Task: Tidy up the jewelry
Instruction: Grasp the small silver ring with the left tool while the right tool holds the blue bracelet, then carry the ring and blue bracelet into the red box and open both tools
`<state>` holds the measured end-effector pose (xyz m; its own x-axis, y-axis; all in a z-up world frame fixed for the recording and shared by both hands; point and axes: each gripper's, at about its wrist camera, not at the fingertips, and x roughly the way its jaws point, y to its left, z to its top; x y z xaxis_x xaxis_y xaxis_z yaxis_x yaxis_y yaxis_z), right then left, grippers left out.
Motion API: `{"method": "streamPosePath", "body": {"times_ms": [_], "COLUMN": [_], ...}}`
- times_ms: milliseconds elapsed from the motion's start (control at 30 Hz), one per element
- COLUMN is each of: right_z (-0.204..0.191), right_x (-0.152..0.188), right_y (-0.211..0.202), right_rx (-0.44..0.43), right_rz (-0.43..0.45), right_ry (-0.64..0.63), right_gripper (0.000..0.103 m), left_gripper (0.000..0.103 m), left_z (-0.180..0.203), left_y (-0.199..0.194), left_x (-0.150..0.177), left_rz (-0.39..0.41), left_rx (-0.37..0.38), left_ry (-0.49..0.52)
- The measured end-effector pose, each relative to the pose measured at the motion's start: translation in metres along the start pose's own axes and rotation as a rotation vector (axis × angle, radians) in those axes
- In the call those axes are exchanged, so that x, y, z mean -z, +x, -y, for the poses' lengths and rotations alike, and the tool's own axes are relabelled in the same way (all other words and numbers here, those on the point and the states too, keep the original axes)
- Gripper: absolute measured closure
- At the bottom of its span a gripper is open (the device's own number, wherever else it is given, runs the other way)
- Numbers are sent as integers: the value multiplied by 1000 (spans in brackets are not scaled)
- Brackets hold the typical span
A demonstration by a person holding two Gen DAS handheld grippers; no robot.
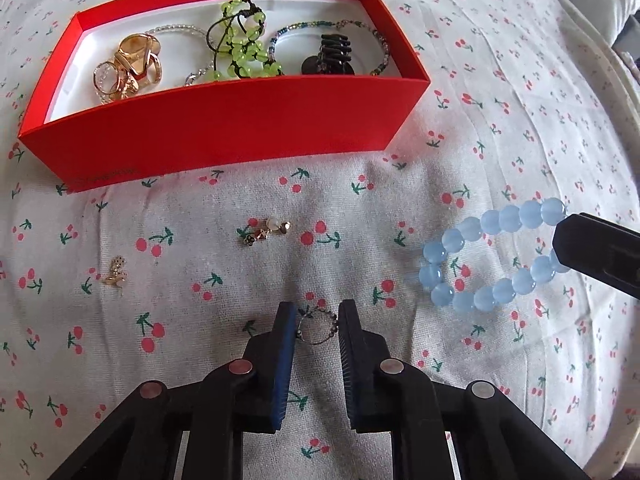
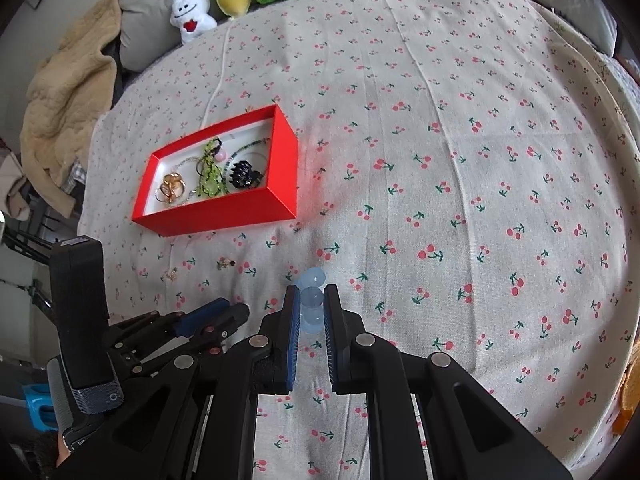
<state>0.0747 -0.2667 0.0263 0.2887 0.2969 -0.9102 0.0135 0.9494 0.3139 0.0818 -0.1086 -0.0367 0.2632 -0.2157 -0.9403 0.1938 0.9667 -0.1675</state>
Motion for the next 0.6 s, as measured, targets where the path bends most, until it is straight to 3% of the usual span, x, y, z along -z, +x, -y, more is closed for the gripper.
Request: {"method": "streamPosePath", "body": {"times_ms": [333,600], "right_z": [-27,-47], "right_x": [-19,-49], "right_y": [-28,-31], "right_rx": [-91,-186], "right_rz": [114,206], "right_ry": [-14,47], "right_gripper": [90,90], "left_gripper": [87,87], "left_z": [-25,-60], "left_y": [-59,-78], "left_x": [-12,-42], "left_rz": [126,221], "left_rx": [20,12], "left_ry": [-14,-94]}}
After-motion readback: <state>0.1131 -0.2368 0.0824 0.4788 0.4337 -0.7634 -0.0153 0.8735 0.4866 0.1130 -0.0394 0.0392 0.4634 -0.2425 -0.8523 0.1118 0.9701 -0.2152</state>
